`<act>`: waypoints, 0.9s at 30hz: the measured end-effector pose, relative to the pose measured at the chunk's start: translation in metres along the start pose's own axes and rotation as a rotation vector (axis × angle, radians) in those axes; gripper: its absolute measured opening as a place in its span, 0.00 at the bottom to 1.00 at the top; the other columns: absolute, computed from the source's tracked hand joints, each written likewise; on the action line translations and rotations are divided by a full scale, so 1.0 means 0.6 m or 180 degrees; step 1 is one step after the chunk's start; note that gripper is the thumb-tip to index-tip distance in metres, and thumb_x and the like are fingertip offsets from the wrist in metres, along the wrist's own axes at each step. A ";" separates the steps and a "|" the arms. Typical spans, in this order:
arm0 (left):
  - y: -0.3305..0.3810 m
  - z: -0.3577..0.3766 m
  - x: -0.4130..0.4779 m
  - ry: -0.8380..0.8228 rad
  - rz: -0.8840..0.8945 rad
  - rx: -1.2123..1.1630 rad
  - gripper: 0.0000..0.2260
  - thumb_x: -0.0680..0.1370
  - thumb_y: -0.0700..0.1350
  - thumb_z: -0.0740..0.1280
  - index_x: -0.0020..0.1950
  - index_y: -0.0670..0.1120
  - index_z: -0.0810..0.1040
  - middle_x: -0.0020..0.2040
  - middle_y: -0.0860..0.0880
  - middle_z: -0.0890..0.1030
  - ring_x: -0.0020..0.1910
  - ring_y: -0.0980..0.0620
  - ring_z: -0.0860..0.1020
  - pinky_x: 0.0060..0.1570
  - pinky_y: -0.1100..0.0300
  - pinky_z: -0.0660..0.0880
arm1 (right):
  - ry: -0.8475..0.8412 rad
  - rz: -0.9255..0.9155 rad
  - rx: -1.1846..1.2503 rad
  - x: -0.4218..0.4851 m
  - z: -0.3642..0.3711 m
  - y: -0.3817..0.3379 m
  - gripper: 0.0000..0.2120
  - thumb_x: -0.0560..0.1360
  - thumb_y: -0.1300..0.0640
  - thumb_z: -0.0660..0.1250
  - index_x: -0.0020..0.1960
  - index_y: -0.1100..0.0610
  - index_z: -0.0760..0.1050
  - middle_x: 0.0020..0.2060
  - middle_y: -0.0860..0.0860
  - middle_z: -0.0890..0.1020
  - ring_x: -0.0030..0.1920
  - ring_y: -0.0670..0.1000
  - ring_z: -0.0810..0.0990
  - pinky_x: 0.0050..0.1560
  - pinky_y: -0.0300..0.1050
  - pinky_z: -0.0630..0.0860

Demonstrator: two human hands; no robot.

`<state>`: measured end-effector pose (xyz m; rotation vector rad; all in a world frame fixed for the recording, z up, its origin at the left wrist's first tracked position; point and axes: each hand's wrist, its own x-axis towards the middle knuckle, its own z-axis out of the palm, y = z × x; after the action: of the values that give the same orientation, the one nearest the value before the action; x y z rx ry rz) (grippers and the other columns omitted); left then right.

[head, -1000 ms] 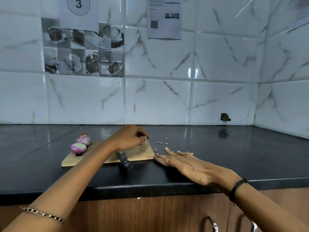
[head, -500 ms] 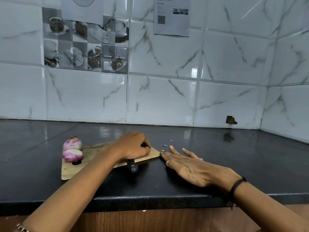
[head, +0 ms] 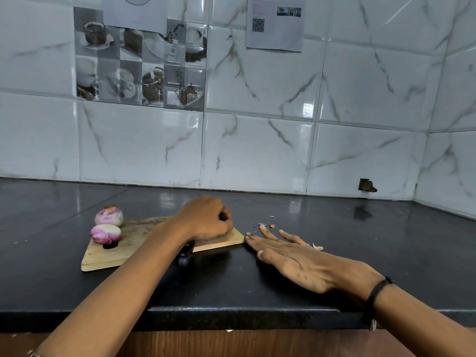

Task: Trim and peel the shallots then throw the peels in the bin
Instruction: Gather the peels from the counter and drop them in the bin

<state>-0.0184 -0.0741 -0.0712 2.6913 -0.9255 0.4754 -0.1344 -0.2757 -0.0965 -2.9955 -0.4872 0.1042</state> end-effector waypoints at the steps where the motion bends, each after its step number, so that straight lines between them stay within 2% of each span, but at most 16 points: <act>1: 0.000 0.000 0.000 0.0015 -0.0011 0.0011 0.10 0.77 0.51 0.66 0.53 0.53 0.85 0.55 0.53 0.85 0.55 0.50 0.79 0.58 0.57 0.76 | -0.0016 0.0008 -0.0007 0.002 -0.001 -0.001 0.24 0.87 0.48 0.39 0.82 0.46 0.43 0.79 0.36 0.42 0.75 0.33 0.33 0.76 0.37 0.32; 4: -0.001 0.000 0.000 0.0048 -0.0051 0.0114 0.11 0.77 0.51 0.65 0.55 0.52 0.85 0.56 0.52 0.84 0.56 0.50 0.79 0.57 0.57 0.75 | -0.0085 0.0115 -0.0074 0.017 -0.003 0.000 0.24 0.87 0.48 0.38 0.82 0.46 0.41 0.77 0.35 0.40 0.73 0.32 0.32 0.72 0.35 0.29; 8: -0.002 0.001 -0.002 0.0101 -0.0101 0.0160 0.11 0.76 0.51 0.65 0.53 0.52 0.85 0.55 0.52 0.84 0.51 0.51 0.76 0.53 0.58 0.73 | -0.0057 0.0257 -0.0147 0.051 -0.001 0.012 0.26 0.86 0.45 0.36 0.83 0.47 0.42 0.81 0.40 0.44 0.78 0.38 0.35 0.79 0.46 0.33; 14: -0.010 0.004 -0.004 0.0106 -0.0147 0.0113 0.11 0.75 0.54 0.65 0.54 0.55 0.84 0.56 0.52 0.83 0.56 0.49 0.77 0.55 0.56 0.73 | 0.0063 0.0846 -0.0552 0.076 -0.013 0.017 0.29 0.85 0.45 0.37 0.83 0.56 0.43 0.82 0.48 0.43 0.80 0.45 0.35 0.79 0.50 0.32; 18: -0.009 0.005 -0.001 0.0150 -0.0108 0.0063 0.12 0.75 0.55 0.65 0.52 0.54 0.85 0.54 0.53 0.84 0.54 0.50 0.79 0.57 0.55 0.75 | 0.0120 0.0342 0.0081 0.102 0.000 0.009 0.27 0.85 0.46 0.34 0.83 0.48 0.45 0.81 0.41 0.45 0.79 0.41 0.37 0.79 0.46 0.35; 23: -0.008 0.008 0.001 0.0191 -0.0068 -0.0068 0.11 0.75 0.55 0.66 0.50 0.53 0.85 0.51 0.53 0.85 0.52 0.51 0.80 0.56 0.56 0.76 | 0.0080 0.0935 -0.0042 0.149 -0.004 0.024 0.29 0.84 0.45 0.35 0.83 0.53 0.43 0.82 0.46 0.45 0.81 0.45 0.39 0.80 0.52 0.35; 27: -0.008 0.006 0.003 0.0244 -0.0014 -0.0148 0.14 0.75 0.58 0.66 0.50 0.53 0.86 0.47 0.54 0.86 0.48 0.52 0.80 0.56 0.53 0.77 | 0.0082 0.0587 0.0248 0.180 -0.002 0.015 0.31 0.80 0.35 0.32 0.82 0.40 0.41 0.81 0.41 0.43 0.80 0.47 0.37 0.80 0.60 0.37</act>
<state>-0.0134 -0.0726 -0.0743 2.6136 -0.8984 0.5451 -0.0293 -0.2498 -0.1016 -2.9544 -0.1985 0.0964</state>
